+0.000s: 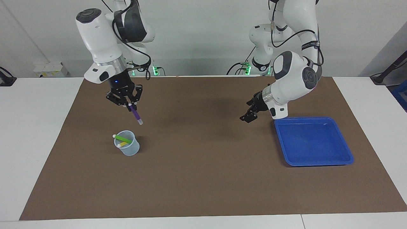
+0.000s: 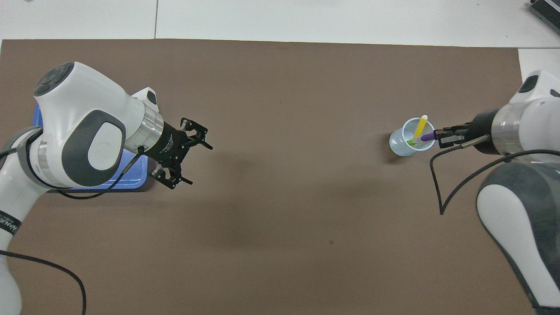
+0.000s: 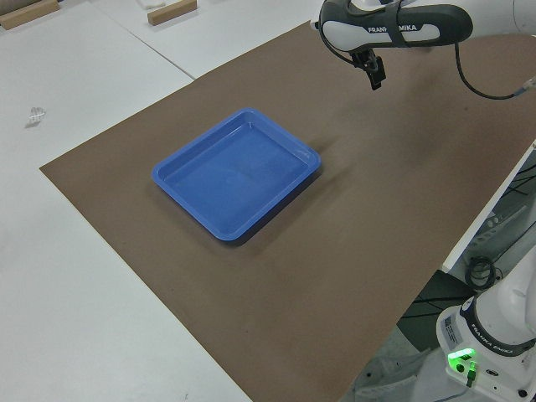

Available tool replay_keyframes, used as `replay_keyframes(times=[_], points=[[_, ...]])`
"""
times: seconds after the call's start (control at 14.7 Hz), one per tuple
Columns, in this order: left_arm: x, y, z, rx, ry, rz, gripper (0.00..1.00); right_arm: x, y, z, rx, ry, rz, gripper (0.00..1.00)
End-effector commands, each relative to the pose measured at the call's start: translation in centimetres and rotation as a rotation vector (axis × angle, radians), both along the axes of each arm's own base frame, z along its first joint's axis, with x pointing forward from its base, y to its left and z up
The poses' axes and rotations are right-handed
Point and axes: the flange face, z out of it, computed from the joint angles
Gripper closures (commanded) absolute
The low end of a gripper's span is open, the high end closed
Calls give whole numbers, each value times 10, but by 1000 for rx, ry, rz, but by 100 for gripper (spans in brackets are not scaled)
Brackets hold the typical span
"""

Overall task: Transfer and insert pens with both arms
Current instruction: 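Carry the purple pen to the cup while the left gripper withdraws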

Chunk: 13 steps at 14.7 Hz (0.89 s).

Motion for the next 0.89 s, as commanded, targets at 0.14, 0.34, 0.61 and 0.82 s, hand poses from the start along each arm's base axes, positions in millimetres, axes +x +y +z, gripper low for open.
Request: replay_keyframes(times=[0.14,0.34,0.61,0.82], points=[[-3,8,4,36,-18,12,0,-2,-10,-18,-22,0,0,100],[3,25,4,39,-23,40,0,14,-16,-49,-12,-25,-12,100],[10,44,6,79,-45,50,0,29,-19,-77,0,-26,-20,100],[24,74,36,92,-106,94,0,33,-20,-87,3,-26,-22,100]])
